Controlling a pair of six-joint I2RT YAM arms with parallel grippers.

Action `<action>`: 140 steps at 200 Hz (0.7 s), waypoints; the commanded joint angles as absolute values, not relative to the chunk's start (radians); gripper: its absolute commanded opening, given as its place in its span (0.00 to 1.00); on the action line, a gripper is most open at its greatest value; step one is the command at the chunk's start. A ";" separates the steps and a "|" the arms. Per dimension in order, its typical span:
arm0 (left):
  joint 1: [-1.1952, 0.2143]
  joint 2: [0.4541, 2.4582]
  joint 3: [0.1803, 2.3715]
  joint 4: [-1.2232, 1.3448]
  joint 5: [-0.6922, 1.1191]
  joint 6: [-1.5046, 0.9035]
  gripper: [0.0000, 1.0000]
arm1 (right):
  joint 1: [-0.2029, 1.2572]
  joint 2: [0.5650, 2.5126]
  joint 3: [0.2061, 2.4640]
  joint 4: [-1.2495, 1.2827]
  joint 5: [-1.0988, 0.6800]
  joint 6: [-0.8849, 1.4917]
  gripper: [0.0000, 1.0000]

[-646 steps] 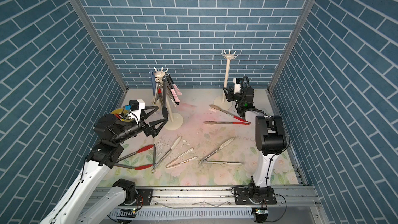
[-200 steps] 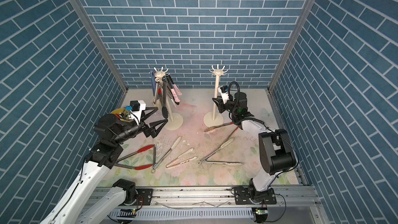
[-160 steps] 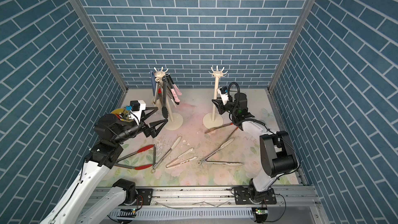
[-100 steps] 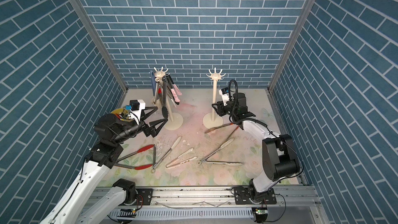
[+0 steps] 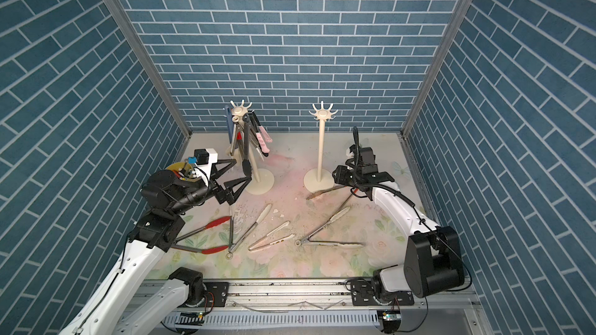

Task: Hang food tongs on kitchen utensil racks
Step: Move the rack to the center of the board, then pick up the food tongs from the center of the board.

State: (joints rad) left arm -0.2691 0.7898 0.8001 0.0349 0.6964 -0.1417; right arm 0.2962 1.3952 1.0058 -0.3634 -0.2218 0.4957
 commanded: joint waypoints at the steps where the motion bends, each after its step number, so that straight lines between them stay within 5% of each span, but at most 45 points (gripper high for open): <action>1: -0.279 0.781 0.813 0.051 0.693 -0.138 0.99 | 0.271 1.420 1.000 -0.514 -0.176 0.617 0.49; 140: -0.288 0.781 0.818 0.038 0.695 -0.128 0.99 | 0.150 1.664 0.977 -0.436 -0.199 0.671 0.42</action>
State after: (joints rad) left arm -0.2821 0.7895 0.8001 0.0345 0.6964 -0.1406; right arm 0.1673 1.6253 0.9874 -0.4679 -0.2100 0.6258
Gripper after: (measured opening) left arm 0.988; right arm 0.427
